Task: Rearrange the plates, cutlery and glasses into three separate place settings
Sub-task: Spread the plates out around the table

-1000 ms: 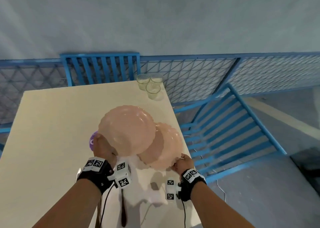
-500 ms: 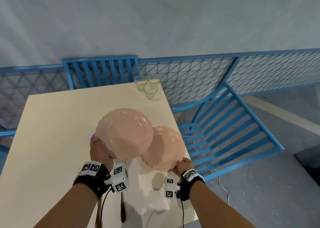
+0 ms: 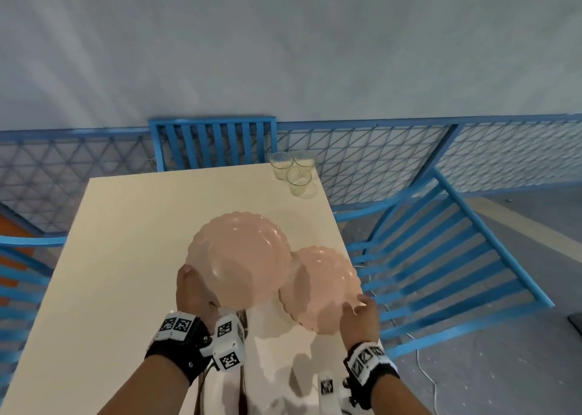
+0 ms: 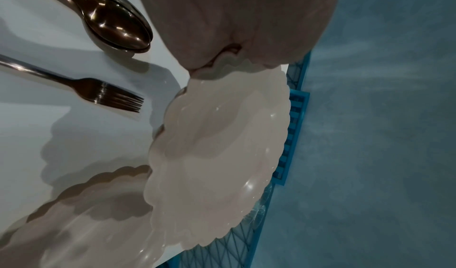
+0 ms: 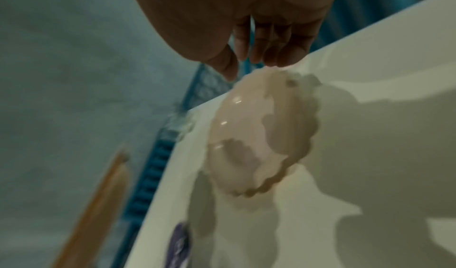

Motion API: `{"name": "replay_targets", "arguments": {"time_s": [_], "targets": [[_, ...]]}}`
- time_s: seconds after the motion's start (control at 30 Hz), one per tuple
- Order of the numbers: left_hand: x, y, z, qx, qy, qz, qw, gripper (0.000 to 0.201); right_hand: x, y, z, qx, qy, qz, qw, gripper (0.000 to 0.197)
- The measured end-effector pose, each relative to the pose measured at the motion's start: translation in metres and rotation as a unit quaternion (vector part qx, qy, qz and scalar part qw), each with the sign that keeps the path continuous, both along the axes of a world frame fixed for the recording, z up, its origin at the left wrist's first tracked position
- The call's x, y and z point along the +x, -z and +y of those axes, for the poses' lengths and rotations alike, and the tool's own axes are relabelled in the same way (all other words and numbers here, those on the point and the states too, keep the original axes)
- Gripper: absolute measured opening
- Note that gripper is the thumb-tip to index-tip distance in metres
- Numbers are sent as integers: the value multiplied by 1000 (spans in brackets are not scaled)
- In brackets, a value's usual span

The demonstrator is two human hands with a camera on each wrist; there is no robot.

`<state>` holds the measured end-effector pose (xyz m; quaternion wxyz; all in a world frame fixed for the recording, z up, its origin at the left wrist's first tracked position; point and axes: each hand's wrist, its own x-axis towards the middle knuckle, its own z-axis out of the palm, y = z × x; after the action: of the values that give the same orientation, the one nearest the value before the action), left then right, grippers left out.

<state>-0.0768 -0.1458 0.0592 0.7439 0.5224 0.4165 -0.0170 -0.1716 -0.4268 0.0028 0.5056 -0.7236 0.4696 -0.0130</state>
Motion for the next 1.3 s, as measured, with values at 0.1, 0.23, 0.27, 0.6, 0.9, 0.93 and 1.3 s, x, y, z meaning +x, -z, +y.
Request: {"name": "replay_targets", "arguments": {"time_s": [0.1,0.23,0.27,0.6,0.9,0.93,1.3], "targets": [[-1,-13,14,-13,-9,19,1000,37,21,-43,48,83,-129,-81,985,11],[-3,-28,40,-32,-25,-3,999,35,70,-72,110,204,-204,-118,950,16],[-1,-27,50,-31,-27,-12,999,33,82,-73,123,208,-202,-117,950,18],[47,-31,139,-4,-110,-27,994,39,207,-36,180,176,-180,-76,965,32],[86,-13,211,54,-145,-16,988,41,316,10,181,208,-85,-28,974,14],[89,-11,208,45,-141,-18,989,42,324,16,184,197,-106,-19,975,13],[127,15,193,-11,-102,-37,994,39,359,48,213,-33,-259,106,960,52]]}}
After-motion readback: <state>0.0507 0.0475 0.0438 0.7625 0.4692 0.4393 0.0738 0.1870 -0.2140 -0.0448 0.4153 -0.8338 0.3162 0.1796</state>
